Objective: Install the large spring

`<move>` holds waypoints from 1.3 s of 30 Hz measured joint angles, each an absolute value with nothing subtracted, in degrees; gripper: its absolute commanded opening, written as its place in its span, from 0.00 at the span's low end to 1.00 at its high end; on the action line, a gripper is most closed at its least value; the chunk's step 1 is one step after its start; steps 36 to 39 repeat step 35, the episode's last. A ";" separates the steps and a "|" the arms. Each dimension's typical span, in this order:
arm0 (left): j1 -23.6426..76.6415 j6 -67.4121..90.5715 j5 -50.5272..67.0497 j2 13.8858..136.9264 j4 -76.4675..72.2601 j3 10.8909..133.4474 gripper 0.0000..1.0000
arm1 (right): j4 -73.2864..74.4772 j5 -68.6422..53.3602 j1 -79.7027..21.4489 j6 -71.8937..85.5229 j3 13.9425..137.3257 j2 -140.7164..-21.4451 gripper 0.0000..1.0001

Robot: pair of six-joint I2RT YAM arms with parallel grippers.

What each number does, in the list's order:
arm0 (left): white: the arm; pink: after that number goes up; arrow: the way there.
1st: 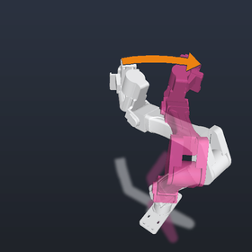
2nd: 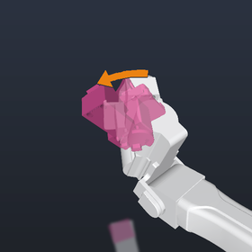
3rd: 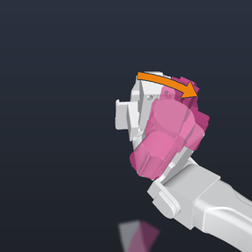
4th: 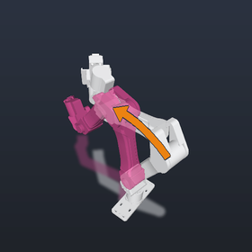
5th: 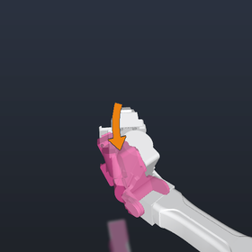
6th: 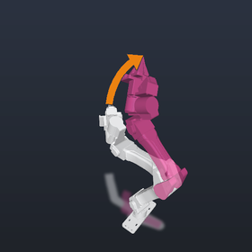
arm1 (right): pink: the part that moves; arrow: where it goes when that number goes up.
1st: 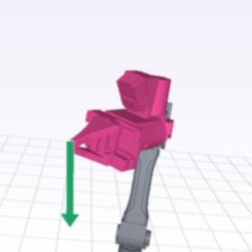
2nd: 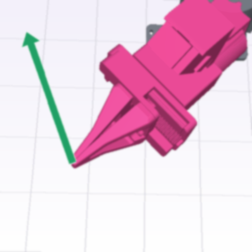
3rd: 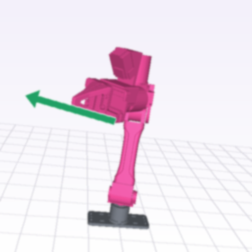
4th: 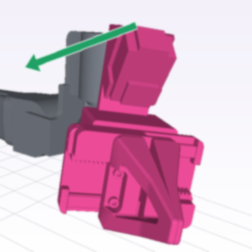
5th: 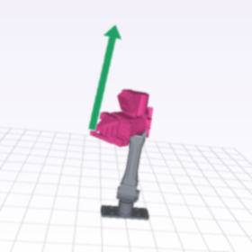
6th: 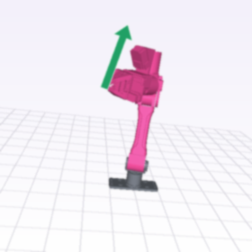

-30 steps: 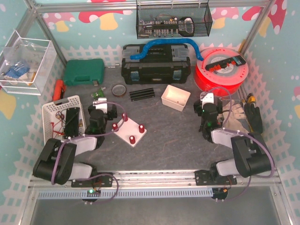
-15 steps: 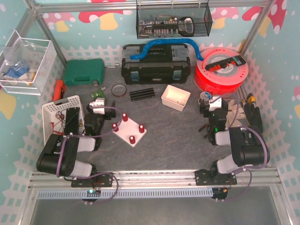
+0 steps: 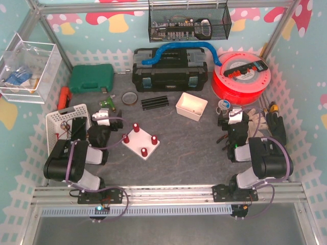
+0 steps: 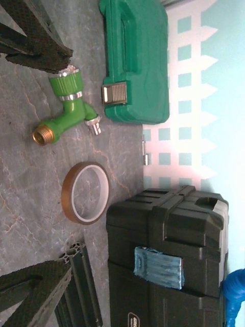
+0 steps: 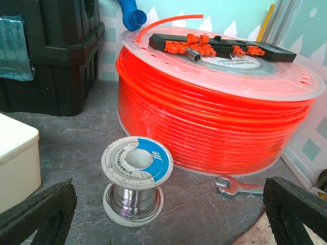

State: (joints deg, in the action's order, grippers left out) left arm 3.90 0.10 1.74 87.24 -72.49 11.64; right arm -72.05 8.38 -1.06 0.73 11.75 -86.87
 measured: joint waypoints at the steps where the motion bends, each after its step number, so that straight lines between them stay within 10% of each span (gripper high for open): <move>1: 3.57 0.45 2.00 87.26 -72.49 11.73 0.99 | -72.16 8.32 -1.06 0.75 11.75 -86.87 0.99; 39: 2.68 1.96 2.66 87.26 -72.27 12.16 0.99 | -72.93 8.08 -1.06 0.75 11.75 -86.87 0.99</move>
